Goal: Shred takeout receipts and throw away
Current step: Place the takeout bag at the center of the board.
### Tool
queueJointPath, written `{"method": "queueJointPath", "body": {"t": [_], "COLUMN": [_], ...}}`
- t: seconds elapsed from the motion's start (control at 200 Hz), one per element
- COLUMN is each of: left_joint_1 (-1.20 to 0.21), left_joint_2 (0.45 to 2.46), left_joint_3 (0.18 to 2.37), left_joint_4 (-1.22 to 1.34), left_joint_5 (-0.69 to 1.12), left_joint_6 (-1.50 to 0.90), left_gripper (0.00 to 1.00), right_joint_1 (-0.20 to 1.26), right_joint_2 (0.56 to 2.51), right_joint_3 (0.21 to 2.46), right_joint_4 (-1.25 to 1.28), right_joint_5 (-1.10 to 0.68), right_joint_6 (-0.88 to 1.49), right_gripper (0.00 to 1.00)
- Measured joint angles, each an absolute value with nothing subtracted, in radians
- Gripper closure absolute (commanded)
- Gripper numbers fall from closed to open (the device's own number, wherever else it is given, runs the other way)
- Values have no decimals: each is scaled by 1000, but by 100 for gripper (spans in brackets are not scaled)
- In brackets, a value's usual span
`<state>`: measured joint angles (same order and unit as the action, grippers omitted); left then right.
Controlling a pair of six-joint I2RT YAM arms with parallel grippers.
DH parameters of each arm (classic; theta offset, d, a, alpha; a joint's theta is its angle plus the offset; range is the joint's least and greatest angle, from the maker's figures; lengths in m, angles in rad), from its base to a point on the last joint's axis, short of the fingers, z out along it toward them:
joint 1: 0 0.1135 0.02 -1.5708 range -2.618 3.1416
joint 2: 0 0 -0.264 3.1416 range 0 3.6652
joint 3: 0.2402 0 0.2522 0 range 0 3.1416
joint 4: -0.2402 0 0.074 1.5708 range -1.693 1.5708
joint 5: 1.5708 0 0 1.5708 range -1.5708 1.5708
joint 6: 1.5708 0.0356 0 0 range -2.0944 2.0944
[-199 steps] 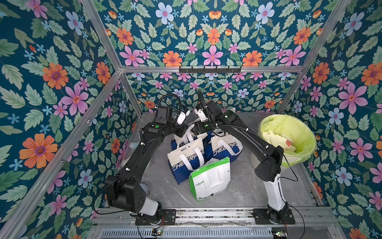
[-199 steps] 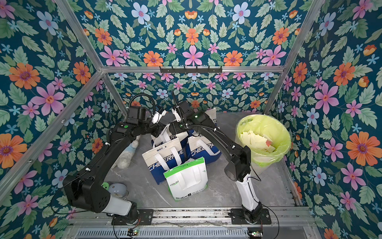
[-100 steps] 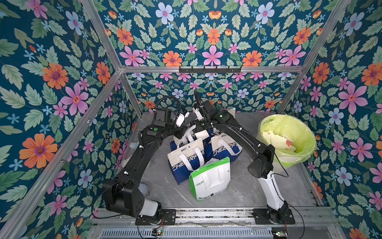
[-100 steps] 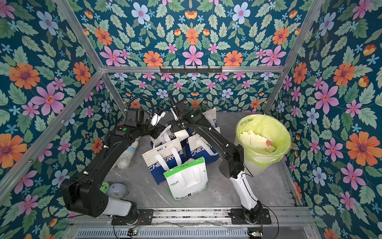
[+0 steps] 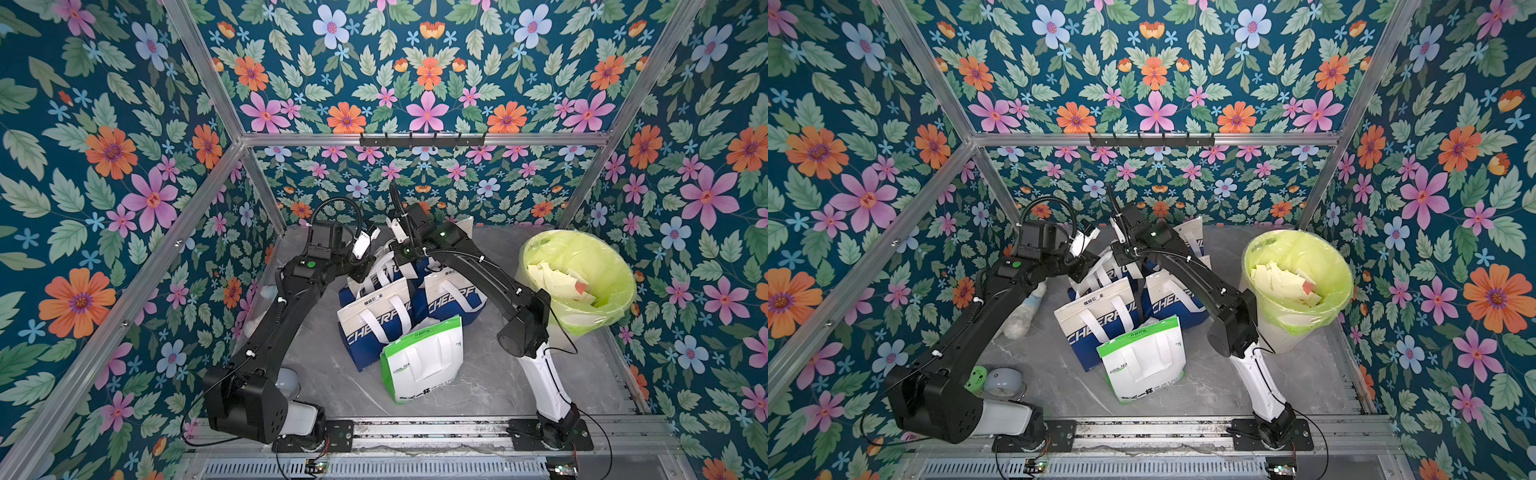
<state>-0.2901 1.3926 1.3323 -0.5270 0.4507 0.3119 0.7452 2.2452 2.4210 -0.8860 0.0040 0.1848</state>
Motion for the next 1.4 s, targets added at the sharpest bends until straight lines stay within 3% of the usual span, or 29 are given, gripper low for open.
{"method": "queueJointPath", "body": {"t": [0.095, 0.135, 1.04, 1.095, 1.165, 1.245, 1.27, 1.4], "left_joint_1": [-290, -291, -295, -294, -295, -294, -294, -294], "left_joint_2": [1389, 1388, 1389, 1384, 1374, 1354, 1343, 1268], "left_joint_3": [1326, 1324, 1301, 1300, 1301, 1301, 1302, 1300], "left_joint_4": [-520, -516, -468, -467, -481, -494, -493, -453], "left_joint_5": [447, 446, 402, 392, 367, 341, 336, 336], "left_joint_6": [311, 311, 286, 286, 286, 279, 275, 262], "left_gripper": [100, 100, 100, 71, 50, 19, 2, 1], "right_joint_1": [745, 745, 691, 692, 692, 691, 691, 688], "right_joint_2": [2230, 2227, 2108, 2094, 2059, 1990, 1963, 1769], "right_joint_3": [2416, 2415, 2378, 2366, 2332, 2252, 2221, 2003], "right_joint_4": [-894, -894, -982, -981, -971, -940, -929, -822], "right_joint_5": [11, 14, 96, 96, 91, 76, 72, 8], "right_joint_6": [183, 183, 237, 244, 255, 262, 262, 278], "right_gripper": [89, 100, 100, 100, 100, 100, 100, 100]}}
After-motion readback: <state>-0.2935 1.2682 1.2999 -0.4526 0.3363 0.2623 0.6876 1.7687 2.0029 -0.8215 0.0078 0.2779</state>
